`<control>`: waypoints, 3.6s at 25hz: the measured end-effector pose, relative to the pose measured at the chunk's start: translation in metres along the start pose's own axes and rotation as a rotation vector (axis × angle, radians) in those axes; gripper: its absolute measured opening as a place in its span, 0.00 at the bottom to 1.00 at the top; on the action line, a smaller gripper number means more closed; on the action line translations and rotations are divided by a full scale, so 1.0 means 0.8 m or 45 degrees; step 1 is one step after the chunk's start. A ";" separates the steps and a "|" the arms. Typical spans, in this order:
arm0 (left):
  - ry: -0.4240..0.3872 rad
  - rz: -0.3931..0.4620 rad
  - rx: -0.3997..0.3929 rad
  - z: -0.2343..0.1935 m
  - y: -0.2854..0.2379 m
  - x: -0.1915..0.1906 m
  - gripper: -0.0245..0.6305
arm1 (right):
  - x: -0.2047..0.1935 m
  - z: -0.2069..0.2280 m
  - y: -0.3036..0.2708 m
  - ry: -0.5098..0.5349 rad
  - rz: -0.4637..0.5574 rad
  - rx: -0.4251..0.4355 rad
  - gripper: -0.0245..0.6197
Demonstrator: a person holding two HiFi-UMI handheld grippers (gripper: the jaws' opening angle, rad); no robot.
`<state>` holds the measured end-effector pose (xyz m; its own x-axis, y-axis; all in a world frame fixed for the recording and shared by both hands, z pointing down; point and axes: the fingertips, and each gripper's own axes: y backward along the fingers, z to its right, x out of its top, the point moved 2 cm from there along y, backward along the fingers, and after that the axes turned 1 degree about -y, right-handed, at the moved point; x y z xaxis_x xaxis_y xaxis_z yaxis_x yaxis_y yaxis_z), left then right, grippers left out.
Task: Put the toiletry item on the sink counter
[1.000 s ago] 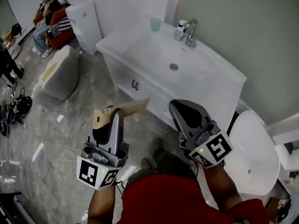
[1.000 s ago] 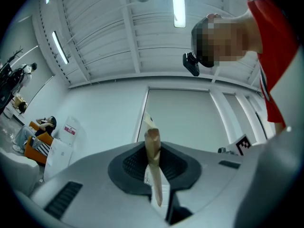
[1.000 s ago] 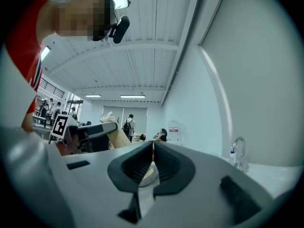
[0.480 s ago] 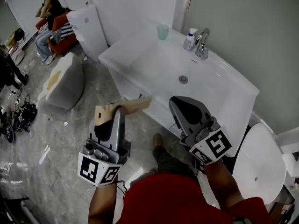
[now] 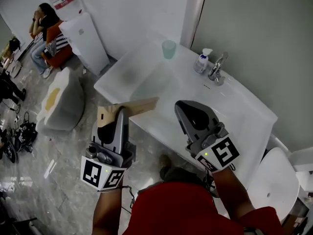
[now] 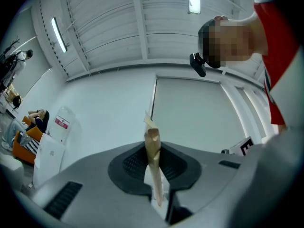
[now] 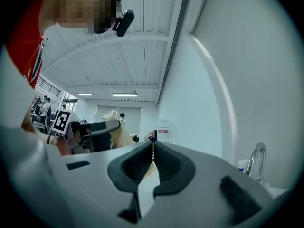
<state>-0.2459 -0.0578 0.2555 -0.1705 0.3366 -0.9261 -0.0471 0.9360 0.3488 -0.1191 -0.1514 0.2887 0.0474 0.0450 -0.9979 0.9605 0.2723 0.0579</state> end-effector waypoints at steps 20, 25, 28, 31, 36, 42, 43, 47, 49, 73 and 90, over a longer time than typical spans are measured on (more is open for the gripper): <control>0.013 -0.129 -0.178 -0.164 -0.295 -0.122 0.13 | -0.063 0.197 -0.161 0.069 -0.136 -0.435 0.08; 0.030 -0.179 -0.240 -0.196 -0.366 -0.163 0.13 | -0.082 0.241 -0.195 0.054 -0.172 -0.581 0.08; 0.009 -0.232 -0.292 -0.199 -0.398 -0.186 0.13 | -0.092 0.262 -0.207 0.036 -0.188 -0.648 0.08; 0.011 -0.290 -0.322 -0.199 -0.423 -0.213 0.13 | -0.103 0.288 -0.221 0.025 -0.221 -0.695 0.08; 0.046 -0.377 -0.308 -0.211 -0.449 -0.260 0.13 | -0.121 0.317 -0.247 0.001 -0.266 -0.703 0.08; 0.051 -0.499 -0.289 -0.219 -0.458 -0.321 0.13 | -0.142 0.330 -0.252 -0.044 -0.299 -0.711 0.08; 0.059 -0.518 -0.283 -0.220 -0.457 -0.331 0.13 | -0.145 0.331 -0.251 -0.051 -0.304 -0.712 0.08; 0.102 -0.558 -0.286 -0.219 -0.451 -0.354 0.13 | -0.154 0.332 -0.242 -0.083 -0.312 -0.725 0.08; 0.113 -0.568 -0.311 -0.217 -0.449 -0.362 0.13 | -0.158 0.332 -0.238 -0.094 -0.318 -0.729 0.08; 0.108 -0.572 -0.311 -0.229 -0.389 -0.346 0.49 | -0.169 0.312 -0.205 -0.154 -0.313 -0.672 0.08; 0.006 -0.441 -0.474 -0.123 -0.299 -0.227 0.07 | -0.113 0.220 -0.180 -0.140 -0.166 -0.439 0.08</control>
<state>-0.3005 -0.3532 0.3546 -0.0871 0.0113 -0.9961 -0.4490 0.8922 0.0494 -0.2136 -0.3642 0.3654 -0.0218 -0.1094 -0.9938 0.8126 0.5771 -0.0813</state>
